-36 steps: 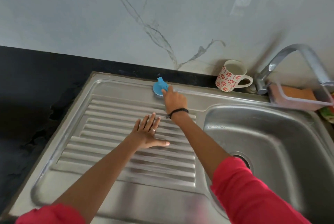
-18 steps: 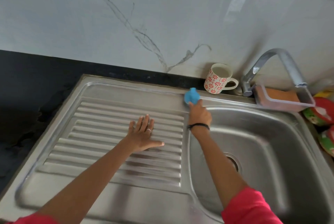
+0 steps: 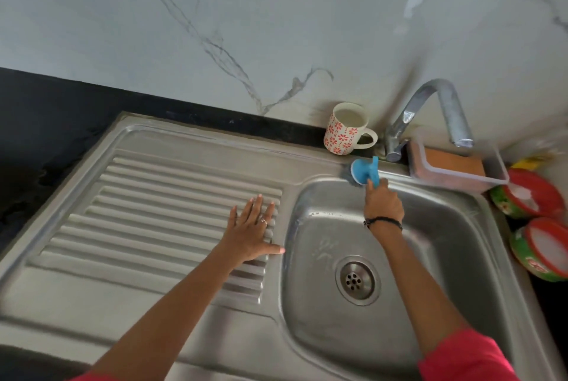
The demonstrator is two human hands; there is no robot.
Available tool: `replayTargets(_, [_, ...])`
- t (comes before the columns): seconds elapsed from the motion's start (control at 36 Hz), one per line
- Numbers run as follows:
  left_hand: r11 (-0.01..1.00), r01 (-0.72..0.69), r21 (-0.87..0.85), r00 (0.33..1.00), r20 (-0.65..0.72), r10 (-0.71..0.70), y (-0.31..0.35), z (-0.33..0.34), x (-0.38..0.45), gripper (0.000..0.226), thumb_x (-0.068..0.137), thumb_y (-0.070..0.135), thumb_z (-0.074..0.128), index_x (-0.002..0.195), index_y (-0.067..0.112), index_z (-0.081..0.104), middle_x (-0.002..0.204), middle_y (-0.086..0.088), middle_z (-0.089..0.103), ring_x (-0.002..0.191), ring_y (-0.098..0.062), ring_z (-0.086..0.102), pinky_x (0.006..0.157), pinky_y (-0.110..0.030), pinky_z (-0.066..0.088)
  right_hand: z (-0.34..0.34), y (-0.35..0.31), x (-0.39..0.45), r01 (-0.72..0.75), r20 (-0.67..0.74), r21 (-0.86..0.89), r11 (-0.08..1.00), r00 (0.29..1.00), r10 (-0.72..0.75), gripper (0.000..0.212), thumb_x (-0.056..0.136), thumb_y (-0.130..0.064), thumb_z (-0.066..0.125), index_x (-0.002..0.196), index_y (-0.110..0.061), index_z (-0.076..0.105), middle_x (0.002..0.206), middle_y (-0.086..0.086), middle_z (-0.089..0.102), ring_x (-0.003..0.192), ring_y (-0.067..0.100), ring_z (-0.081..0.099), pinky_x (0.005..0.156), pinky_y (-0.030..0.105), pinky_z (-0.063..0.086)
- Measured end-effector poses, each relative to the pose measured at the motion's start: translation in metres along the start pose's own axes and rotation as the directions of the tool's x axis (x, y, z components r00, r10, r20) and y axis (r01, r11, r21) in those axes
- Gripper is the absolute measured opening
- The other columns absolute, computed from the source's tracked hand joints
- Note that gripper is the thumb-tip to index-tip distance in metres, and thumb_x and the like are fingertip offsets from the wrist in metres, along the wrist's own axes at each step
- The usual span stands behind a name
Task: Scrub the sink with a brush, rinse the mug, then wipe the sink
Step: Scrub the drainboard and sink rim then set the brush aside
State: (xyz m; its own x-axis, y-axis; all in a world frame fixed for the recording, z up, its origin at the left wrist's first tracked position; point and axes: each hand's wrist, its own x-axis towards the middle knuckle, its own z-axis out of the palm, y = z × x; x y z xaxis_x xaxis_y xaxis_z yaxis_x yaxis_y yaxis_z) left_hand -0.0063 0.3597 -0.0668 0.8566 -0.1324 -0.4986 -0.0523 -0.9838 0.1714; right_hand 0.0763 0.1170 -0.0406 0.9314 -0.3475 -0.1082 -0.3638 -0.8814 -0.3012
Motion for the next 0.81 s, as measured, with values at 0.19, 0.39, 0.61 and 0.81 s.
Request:
replayTargets(0.19, [0.993,0.106,0.045,0.994,0.002,-0.106,0.020,-0.008,0.000,0.105,0.081,0.063,0.053,0.149,0.019,-0.014,0.155,-0.009,-0.020,0.144,-0.025,-0.013,0.112,-0.054,-0.007,0.019,-0.043,-0.022,0.127,0.086,-0.052,0.991,0.989,-0.122,0.046,0.102,-0.034,0.031,0.135,-0.003,0.034,0.108,0.017,0.064,0.099,0.033,0.063,0.079,0.039,0.050])
replayTargets(0.39, [0.958,0.137,0.253,0.988,-0.106,-0.114,0.048,-0.017,-0.002,0.097,0.077,0.052,0.066,0.150,0.014,0.014,0.157,-0.003,0.011,0.146,-0.022,0.001,0.109,-0.057,-0.014,0.007,-0.047,-0.011,0.360,0.130,-0.150,0.921,0.930,-0.343,0.037,0.103,-0.021,0.027,0.135,-0.003,0.031,0.110,0.015,0.064,0.100,0.031,0.063,0.080,0.038,0.049])
replayTargets(0.61, [0.930,0.207,0.304,0.973,-0.162,-0.164,0.069,-0.010,0.002,0.068,0.086,0.031,0.061,0.145,0.018,0.030,0.146,0.005,0.038,0.126,-0.017,0.047,0.110,-0.055,-0.011,-0.009,0.051,0.007,0.041,-0.013,-0.113,0.993,0.999,-0.043,0.037,0.102,-0.024,0.031,0.131,-0.001,0.035,0.105,0.017,0.065,0.096,0.035,0.064,0.077,0.040,0.050])
replayTargets(0.81, [0.890,0.267,0.370,0.949,-0.263,-0.175,0.086,-0.012,0.005,0.044,0.092,0.019,0.049,0.135,0.013,0.042,0.129,-0.001,0.053,0.120,-0.019,0.050,0.116,-0.050,0.004,-0.006,0.013,0.002,0.082,0.071,-0.002,0.997,0.994,-0.081,0.038,0.101,-0.017,0.029,0.136,-0.001,0.031,0.115,0.018,0.062,0.106,0.034,0.060,0.085,0.040,0.047])
